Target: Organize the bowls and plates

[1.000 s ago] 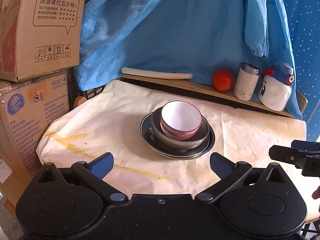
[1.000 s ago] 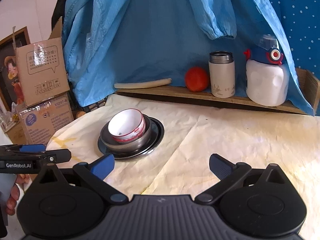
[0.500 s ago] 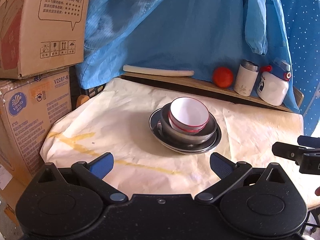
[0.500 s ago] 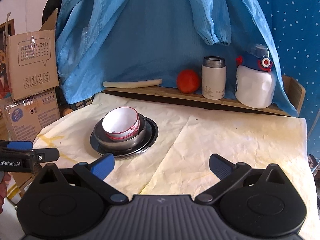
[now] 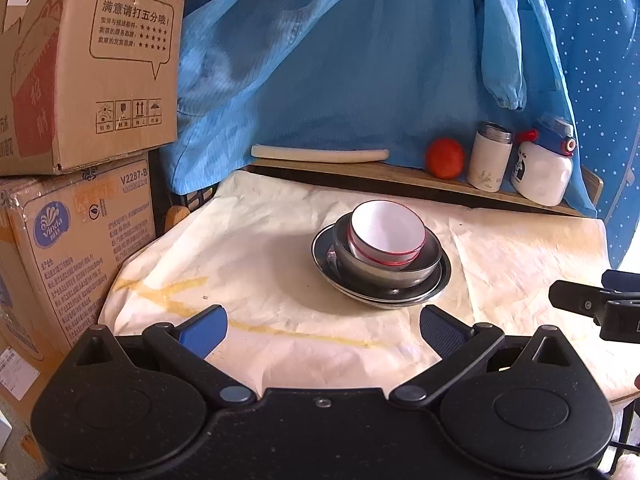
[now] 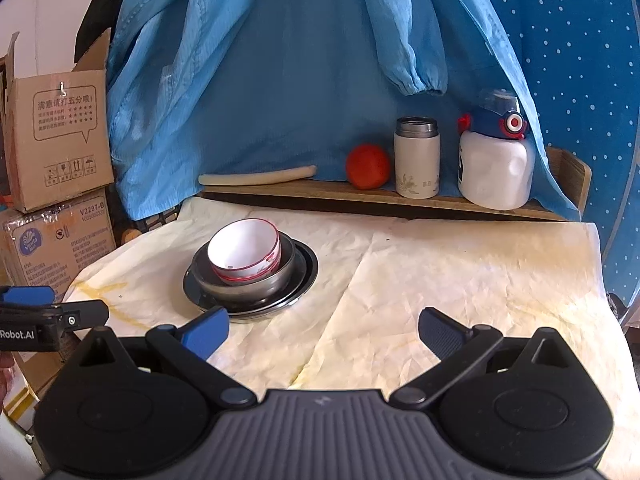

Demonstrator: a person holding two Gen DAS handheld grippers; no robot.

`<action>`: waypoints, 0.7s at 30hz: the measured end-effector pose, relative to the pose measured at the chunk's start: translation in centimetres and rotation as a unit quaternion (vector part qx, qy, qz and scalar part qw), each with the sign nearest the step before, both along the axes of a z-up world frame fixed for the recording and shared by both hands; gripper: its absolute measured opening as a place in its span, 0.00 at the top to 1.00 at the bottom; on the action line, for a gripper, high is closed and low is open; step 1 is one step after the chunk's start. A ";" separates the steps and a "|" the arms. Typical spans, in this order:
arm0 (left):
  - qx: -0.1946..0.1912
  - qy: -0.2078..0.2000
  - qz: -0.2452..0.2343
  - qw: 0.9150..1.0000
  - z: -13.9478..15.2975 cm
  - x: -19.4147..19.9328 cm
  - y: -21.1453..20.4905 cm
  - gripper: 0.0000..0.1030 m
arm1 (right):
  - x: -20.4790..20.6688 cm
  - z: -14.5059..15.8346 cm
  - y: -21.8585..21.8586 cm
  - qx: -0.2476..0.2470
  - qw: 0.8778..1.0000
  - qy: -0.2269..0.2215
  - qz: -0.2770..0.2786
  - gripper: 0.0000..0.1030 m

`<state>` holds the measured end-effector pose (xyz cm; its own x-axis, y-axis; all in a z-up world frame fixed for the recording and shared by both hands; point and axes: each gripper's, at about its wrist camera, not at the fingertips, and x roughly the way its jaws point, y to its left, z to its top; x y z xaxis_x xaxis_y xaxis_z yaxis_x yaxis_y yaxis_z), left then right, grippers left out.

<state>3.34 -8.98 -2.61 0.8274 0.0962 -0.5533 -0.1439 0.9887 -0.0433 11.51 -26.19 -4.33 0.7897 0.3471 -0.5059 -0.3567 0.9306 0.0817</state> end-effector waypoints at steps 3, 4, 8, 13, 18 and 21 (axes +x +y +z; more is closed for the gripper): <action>0.000 0.002 -0.001 1.000 0.0 0.0 -0.1 0.01 | 0.0 0.0 -0.1 0.000 1.000 0.002 -0.001 0.00; -0.001 0.002 0.000 1.000 0.0 0.0 -0.1 0.01 | 0.0 0.1 -0.2 0.000 1.000 0.002 -0.001 0.00; -0.003 0.002 0.004 1.000 0.0 0.3 -0.2 0.01 | 0.3 0.3 -0.3 -0.004 1.000 0.001 0.002 0.00; -0.005 0.002 0.003 1.000 0.0 0.4 -0.5 0.01 | 0.5 0.3 -0.6 -0.006 1.000 0.002 0.002 0.00; -0.009 0.006 0.010 1.000 -0.2 0.5 -0.3 0.01 | 0.5 0.3 -0.5 -0.007 1.000 0.004 0.007 0.00; -0.010 0.008 0.008 1.000 -0.4 0.5 -0.4 0.01 | 0.5 0.1 -0.6 -0.006 1.000 0.009 0.006 0.00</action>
<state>3.82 -9.34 -2.97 0.8164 0.0970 -0.5692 -0.1597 0.9853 -0.0612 12.01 -26.75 -4.22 0.7765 0.3507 -0.5236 -0.3670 0.9270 0.0767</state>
